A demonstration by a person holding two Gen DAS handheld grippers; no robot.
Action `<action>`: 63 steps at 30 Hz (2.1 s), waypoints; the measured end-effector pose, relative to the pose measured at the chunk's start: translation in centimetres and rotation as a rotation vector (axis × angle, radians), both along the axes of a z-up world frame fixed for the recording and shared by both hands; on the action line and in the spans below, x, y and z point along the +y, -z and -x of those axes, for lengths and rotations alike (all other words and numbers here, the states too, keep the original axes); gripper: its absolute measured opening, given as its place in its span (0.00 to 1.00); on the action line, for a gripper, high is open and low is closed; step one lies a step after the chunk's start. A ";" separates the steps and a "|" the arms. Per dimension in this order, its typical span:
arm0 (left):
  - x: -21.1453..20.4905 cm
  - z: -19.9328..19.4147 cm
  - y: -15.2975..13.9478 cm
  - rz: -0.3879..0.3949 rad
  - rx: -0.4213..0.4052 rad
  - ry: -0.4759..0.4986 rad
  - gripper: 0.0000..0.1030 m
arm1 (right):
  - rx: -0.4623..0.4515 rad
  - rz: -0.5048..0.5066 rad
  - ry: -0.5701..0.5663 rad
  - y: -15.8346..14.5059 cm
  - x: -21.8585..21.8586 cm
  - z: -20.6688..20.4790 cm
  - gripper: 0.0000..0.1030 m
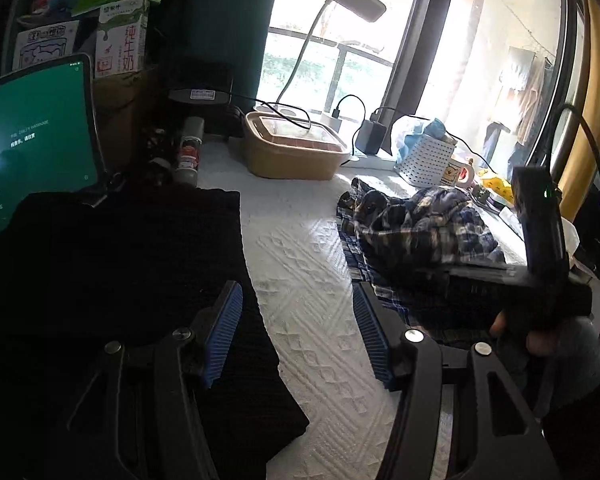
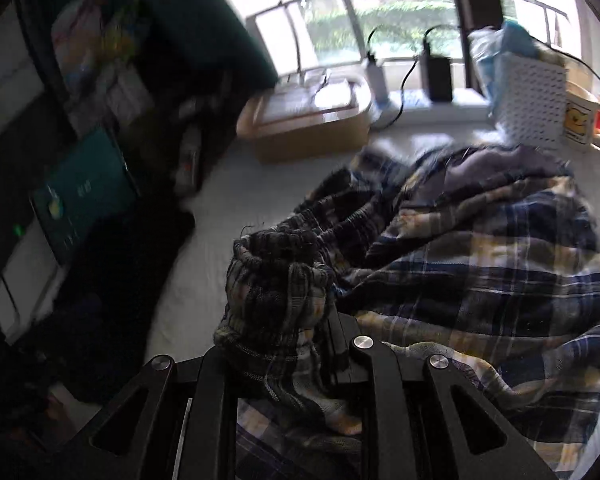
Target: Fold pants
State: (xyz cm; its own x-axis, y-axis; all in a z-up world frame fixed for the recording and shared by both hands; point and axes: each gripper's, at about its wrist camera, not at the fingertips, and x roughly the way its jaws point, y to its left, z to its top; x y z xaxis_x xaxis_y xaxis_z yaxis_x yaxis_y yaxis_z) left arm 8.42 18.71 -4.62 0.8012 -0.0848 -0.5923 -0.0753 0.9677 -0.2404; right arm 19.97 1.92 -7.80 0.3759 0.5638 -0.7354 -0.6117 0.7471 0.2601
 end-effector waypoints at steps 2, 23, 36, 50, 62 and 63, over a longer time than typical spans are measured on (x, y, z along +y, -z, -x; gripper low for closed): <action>-0.1 -0.1 -0.2 -0.009 -0.001 -0.002 0.56 | 0.000 -0.016 -0.022 0.2 -0.2 0.5 0.58; -9.5 -8.5 -1.9 -0.181 0.022 0.286 0.57 | -0.190 -0.049 0.241 -5.0 -17.3 -1.5 0.89; -12.9 -16.1 0.0 -0.315 0.101 0.359 0.56 | -0.240 0.106 0.155 -3.8 -18.3 -8.1 0.87; -9.8 -17.7 0.7 -0.280 0.077 0.250 0.14 | -0.245 0.158 0.066 -1.8 -14.8 -10.5 0.78; -7.6 -18.1 1.3 -0.247 0.091 0.179 0.21 | -0.187 0.266 0.076 0.8 -13.3 -15.1 0.78; -7.2 -18.0 1.0 -0.243 0.092 0.154 0.20 | -0.187 0.263 0.083 0.7 -13.4 -15.2 0.78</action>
